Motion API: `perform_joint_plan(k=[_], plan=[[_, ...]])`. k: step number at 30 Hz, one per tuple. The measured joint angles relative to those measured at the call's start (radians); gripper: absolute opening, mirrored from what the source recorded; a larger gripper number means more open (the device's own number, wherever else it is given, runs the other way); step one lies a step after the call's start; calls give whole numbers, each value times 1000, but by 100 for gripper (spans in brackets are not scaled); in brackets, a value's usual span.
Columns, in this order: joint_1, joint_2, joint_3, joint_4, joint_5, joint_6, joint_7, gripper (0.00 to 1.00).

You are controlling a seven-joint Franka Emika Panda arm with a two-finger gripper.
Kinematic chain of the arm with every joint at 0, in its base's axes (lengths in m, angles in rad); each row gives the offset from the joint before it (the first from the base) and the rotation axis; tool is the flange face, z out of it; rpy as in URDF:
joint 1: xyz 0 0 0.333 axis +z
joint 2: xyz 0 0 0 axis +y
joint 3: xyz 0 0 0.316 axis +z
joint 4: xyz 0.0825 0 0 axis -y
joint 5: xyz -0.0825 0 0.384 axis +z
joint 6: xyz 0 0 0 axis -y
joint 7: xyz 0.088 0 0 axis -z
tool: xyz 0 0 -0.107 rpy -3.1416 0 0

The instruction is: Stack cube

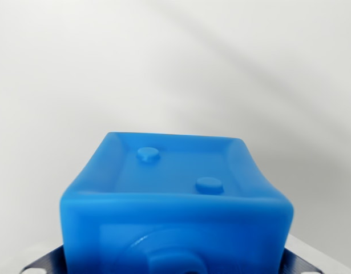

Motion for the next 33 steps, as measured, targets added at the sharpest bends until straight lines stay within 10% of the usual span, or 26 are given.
perform_joint_plan(k=[33], plan=[[69,111,55,126,34,-14,288,0]])
